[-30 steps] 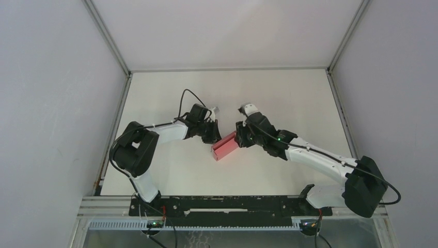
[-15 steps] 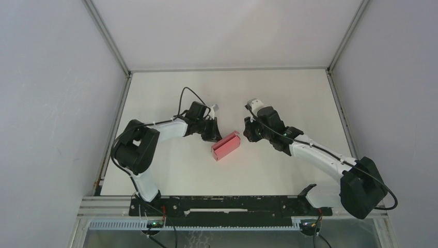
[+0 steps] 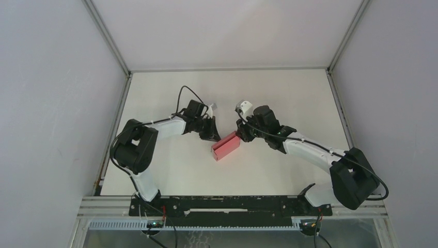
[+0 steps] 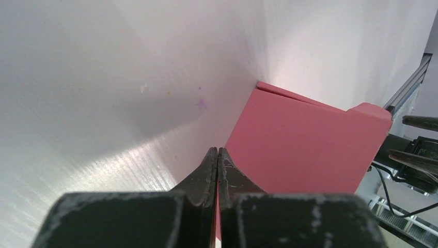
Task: Fold the paper box
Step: Close the paper box at the center of the board.
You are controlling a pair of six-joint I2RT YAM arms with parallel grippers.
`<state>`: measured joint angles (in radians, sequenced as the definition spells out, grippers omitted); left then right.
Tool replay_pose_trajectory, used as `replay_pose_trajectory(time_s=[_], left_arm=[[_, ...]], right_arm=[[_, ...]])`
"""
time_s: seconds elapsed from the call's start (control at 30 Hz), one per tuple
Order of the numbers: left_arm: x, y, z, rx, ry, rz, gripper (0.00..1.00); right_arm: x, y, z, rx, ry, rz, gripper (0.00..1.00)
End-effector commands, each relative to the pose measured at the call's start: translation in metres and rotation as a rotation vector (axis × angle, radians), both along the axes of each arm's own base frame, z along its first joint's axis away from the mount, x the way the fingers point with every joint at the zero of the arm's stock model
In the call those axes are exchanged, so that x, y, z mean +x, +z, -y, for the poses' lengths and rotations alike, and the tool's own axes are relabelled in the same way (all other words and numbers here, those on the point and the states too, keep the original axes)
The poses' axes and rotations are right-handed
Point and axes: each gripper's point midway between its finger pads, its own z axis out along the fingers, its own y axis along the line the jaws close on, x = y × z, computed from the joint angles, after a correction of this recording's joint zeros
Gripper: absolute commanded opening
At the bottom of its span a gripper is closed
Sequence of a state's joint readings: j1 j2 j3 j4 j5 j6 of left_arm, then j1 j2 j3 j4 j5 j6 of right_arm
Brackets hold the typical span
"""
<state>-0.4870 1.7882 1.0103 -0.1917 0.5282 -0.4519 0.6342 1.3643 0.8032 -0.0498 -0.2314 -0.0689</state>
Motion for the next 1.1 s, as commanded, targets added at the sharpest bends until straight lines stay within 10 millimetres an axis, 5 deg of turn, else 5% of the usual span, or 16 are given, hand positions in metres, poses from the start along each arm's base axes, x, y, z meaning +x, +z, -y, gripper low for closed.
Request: replay_pose_trajectory(time_s=[0.0,0.17,0.53,1.07], left_arm=[[0.016,0.040,0.005,-0.048,-0.032,0.101,0.06],[0.011,0.055,-0.008,-0.017,-0.016,0.140,0.28],[-0.014,0.104,-0.033,-0.010,-0.008,0.270,0.49],[-0.046,0.084,-0.029,0.133,-0.148,0.246,0.52]], right_arm=[[0.012,0.012,-0.009,0.031,0.040,0.072,0.31],[0.017,0.008,-0.006,0.014,0.024,0.073,0.31],[0.024,0.008,-0.002,0.018,0.005,0.074,0.32],[0.018,0.014,-0.001,0.089,0.091,0.037,0.32]])
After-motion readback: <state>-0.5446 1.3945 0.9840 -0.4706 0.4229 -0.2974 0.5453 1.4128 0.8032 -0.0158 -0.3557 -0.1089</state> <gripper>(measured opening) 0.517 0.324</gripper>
